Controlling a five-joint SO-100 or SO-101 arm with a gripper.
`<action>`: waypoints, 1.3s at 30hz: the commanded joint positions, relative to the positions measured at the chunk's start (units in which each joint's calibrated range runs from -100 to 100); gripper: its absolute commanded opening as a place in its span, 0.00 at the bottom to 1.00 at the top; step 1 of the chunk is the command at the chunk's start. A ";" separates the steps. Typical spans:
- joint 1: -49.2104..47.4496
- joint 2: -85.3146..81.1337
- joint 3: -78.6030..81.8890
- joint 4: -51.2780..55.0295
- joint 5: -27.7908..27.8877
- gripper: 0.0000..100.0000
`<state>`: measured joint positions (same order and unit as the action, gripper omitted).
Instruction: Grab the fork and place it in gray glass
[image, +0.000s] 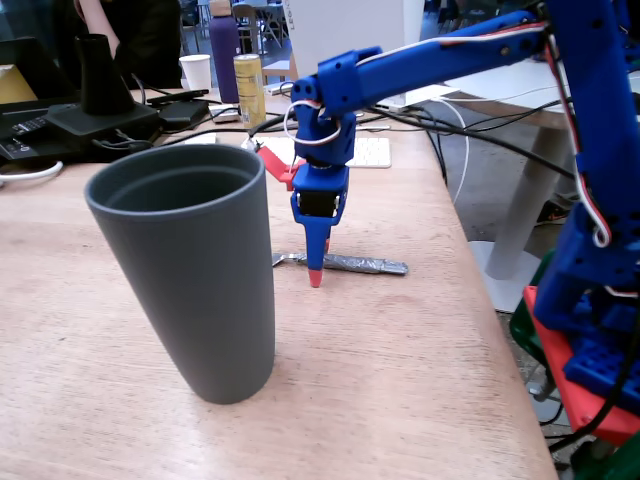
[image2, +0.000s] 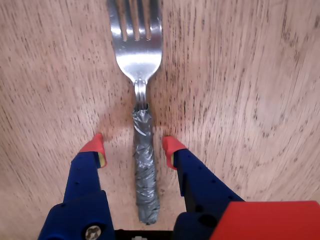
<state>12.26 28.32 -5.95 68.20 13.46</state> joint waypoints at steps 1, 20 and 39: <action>-0.08 0.24 -0.70 -0.88 1.95 0.25; -0.08 0.24 -0.51 -0.46 1.42 0.00; -0.08 -35.09 23.74 -0.55 1.37 0.00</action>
<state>12.17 4.19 12.26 68.45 15.02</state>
